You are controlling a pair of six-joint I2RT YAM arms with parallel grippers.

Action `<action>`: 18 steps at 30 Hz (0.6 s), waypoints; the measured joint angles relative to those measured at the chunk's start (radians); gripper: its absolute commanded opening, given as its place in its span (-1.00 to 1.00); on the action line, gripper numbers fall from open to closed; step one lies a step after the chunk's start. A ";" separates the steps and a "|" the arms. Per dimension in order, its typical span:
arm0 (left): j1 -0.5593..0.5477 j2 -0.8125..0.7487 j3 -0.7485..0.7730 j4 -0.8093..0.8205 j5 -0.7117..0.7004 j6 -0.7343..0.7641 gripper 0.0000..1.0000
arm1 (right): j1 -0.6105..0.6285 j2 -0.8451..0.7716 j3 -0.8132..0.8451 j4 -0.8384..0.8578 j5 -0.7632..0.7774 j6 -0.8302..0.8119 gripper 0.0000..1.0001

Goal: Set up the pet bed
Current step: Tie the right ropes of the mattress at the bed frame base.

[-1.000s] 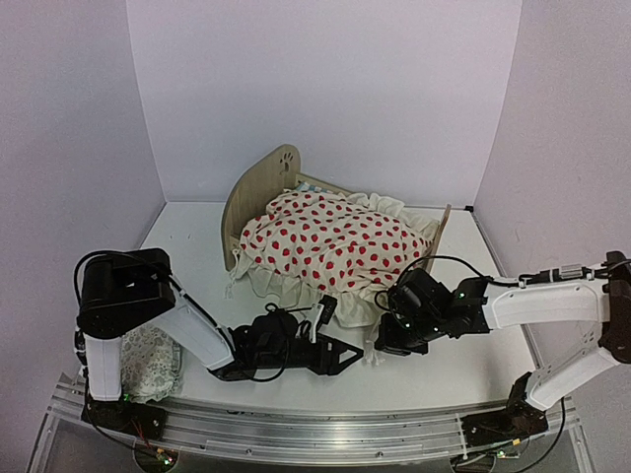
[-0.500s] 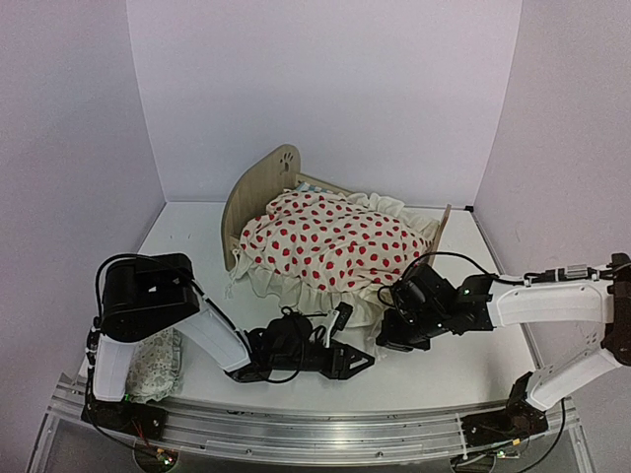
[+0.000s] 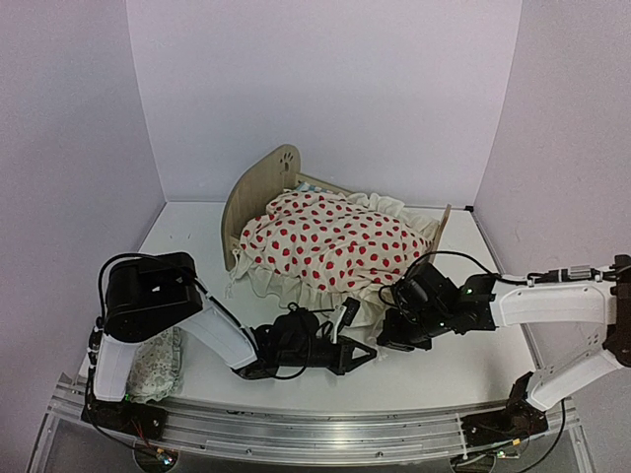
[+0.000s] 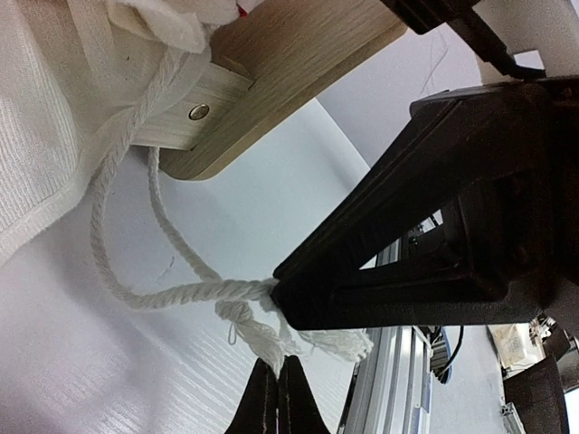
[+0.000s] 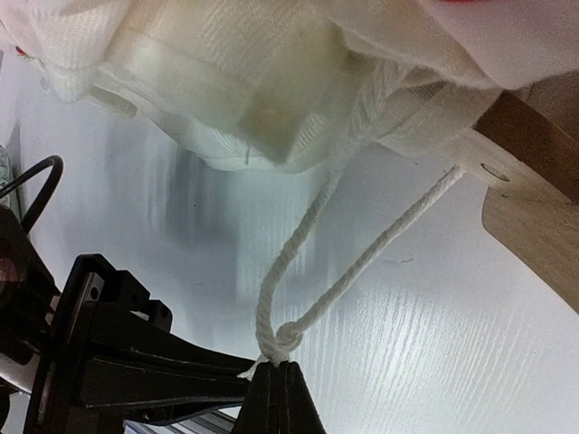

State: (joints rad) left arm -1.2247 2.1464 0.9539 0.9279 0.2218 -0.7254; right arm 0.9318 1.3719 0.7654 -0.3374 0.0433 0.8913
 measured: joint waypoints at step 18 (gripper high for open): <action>0.000 -0.111 0.000 -0.194 -0.034 0.100 -1.00 | -0.001 -0.043 -0.011 -0.132 0.004 -0.081 -0.99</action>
State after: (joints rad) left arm -1.2247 2.0357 0.9541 0.7335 0.1882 -0.6251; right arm 0.9306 1.3292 0.7544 -0.4691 0.0475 0.8100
